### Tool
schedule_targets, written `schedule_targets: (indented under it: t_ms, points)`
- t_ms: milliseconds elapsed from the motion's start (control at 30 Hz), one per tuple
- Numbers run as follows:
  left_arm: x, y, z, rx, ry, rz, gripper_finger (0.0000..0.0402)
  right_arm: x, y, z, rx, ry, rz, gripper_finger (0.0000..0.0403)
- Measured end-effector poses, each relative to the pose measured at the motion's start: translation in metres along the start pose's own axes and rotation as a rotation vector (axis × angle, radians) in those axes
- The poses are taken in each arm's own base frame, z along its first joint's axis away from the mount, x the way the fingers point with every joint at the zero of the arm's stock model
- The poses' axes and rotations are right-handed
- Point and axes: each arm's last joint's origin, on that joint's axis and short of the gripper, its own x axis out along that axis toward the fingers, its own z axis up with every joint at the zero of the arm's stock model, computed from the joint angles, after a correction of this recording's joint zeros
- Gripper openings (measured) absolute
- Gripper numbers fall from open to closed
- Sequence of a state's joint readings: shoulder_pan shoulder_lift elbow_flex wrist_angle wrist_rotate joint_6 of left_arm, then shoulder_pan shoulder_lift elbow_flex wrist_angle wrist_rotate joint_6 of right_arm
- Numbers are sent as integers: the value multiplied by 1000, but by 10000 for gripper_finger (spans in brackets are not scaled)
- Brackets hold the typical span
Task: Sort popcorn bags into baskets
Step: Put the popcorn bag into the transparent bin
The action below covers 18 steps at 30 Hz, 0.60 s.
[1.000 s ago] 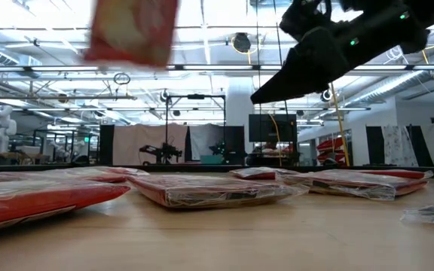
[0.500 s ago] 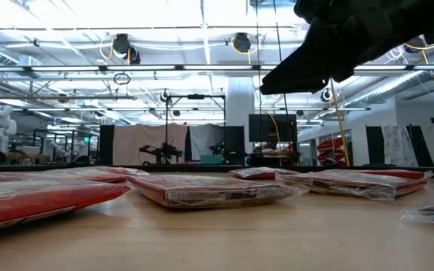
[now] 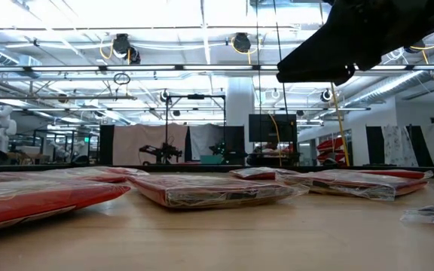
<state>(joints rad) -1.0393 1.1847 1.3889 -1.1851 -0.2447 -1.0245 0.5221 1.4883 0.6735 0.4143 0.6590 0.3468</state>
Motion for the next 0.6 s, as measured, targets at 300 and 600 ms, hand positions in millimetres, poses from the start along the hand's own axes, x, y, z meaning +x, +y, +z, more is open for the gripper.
schedule_targets:
  t_ms: [300,600]
  points:
    - [25,0,-29,-55,72,41,24,-2,3,-1,40,1,14,160]
    - [58,7,-51,-136,93,69,25,-3,3,-1,46,-7,-5,160]
